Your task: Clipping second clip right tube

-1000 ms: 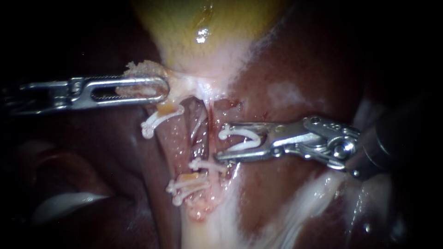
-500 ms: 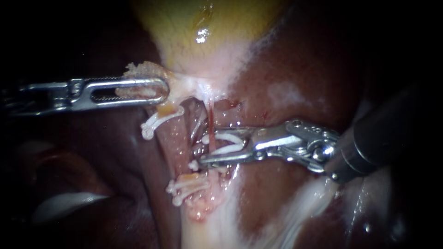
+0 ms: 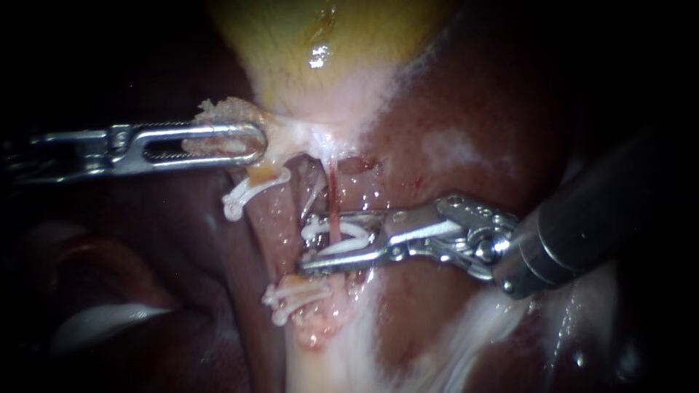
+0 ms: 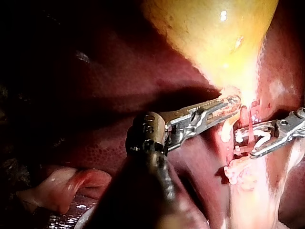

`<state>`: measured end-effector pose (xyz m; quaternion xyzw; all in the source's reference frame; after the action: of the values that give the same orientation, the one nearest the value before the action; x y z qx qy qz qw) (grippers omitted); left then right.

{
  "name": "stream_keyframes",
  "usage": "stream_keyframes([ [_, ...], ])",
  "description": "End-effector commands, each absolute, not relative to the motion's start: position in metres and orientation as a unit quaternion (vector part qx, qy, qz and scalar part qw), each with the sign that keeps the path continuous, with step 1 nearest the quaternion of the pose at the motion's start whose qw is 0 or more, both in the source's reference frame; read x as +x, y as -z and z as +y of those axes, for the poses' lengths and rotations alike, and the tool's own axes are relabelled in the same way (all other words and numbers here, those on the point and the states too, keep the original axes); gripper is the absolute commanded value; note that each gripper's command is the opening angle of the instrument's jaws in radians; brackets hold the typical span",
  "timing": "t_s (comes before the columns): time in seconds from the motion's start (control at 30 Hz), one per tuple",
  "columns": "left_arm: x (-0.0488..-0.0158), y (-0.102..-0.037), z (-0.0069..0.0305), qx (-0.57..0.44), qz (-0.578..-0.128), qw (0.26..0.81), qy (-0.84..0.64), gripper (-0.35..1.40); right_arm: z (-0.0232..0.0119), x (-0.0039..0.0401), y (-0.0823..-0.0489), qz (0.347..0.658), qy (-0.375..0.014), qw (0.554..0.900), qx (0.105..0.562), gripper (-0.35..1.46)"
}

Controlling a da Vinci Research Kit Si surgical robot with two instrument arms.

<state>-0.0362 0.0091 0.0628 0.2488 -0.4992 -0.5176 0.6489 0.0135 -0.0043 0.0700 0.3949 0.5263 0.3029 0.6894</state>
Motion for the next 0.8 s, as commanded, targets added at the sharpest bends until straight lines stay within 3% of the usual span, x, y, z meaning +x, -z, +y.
stream_keyframes([
  [0.03, -0.0362, -0.0628, 0.0091, 0.249, -0.499, 0.649, 0.518, -0.35, -0.0044, 0.0136, -0.0700, 0.527, -0.303, 0.689, 0.395, 0.50],
  [0.8, -0.0361, -0.0629, 0.0091, 0.249, -0.499, 0.649, 0.517, -0.35, -0.0057, 0.0144, -0.0684, 0.541, -0.298, 0.657, 0.431, 0.50],
])
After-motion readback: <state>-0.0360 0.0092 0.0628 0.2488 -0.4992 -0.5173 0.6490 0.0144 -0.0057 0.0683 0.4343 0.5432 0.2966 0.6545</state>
